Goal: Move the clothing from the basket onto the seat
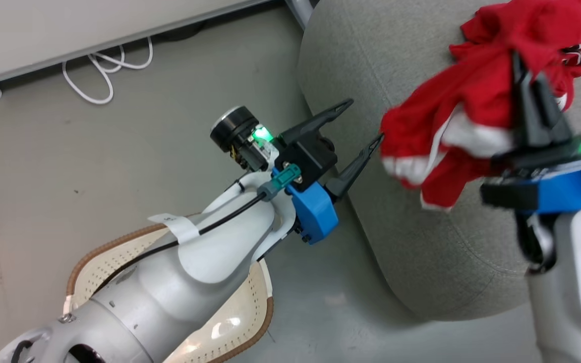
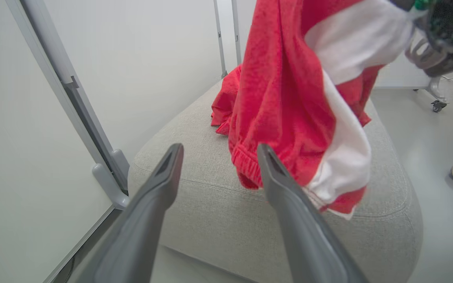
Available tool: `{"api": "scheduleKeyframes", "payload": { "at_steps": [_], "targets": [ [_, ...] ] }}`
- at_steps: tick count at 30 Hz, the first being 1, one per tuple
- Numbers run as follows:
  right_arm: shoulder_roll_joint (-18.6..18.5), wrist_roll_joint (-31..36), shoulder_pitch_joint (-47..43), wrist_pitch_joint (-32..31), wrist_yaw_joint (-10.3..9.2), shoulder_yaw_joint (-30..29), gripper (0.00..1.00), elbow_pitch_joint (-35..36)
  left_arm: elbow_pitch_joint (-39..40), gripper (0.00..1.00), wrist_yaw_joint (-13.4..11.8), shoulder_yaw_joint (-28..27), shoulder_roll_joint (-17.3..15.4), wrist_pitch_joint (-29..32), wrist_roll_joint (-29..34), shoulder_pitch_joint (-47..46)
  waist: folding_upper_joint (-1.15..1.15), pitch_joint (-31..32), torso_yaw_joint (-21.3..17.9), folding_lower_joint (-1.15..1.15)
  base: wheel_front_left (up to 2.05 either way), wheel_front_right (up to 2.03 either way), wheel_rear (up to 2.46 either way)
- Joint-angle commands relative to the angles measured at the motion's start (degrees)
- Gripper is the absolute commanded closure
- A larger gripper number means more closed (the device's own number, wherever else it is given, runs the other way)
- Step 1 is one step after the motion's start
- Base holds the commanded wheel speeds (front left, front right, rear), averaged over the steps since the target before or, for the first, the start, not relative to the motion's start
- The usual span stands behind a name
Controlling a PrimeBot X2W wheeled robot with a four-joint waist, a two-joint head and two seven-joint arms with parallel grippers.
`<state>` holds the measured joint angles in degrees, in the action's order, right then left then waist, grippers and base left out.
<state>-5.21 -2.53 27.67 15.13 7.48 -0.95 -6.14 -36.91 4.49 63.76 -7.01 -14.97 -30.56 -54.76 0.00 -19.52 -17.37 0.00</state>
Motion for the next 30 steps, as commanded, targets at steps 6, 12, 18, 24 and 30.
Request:
{"api": "scheduleKeyframes", "payload": {
  "at_steps": [6, 12, 18, 24, 30],
  "targets": [
    [-3.9, -0.3, 12.88, 0.01, 0.02, -6.92, 1.0, 3.3, 1.94, 0.0, -0.91, -0.08, -1.15, 1.1, 1.63, -4.5, 0.0, -8.59, 3.1, 0.0, 0.0, 0.0, 0.0],
    [-9.81, -1.22, 23.53, 0.0, 0.02, -16.6, 1.0, 5.36, 4.11, 0.0, -1.69, 0.24, -2.33, 2.37, 3.29, -8.21, 0.0, -16.19, 4.68, 0.0, 0.0, 0.0, 0.0],
    [-16.98, -1.77, 28.57, 0.0, 0.03, -24.33, 1.0, 3.98, 6.02, 0.0, -2.29, 0.54, -3.01, 3.32, 4.6, -10.74, 0.0, -21.56, 5.19, 0.0, 0.0, 0.0, 0.0],
    [-22.31, -3.87, 30.66, 0.0, 0.03, -31.02, 1.0, -2.53, 7.79, 0.0, -2.47, 1.09, -4.22, 4.4, 5.6, -12.43, 0.0, -26.06, 4.59, 0.0, 0.0, 0.0, 0.0],
    [-22.96, -1.62, 28.68, 0.01, 0.02, -29.72, 1.0, -12.5, 9.0, 0.0, -2.69, 1.54, -5.0, 5.22, 6.02, -13.26, 0.0, -28.89, 4.75, 0.0, 0.0, 0.0, 0.0]
  ]
}}
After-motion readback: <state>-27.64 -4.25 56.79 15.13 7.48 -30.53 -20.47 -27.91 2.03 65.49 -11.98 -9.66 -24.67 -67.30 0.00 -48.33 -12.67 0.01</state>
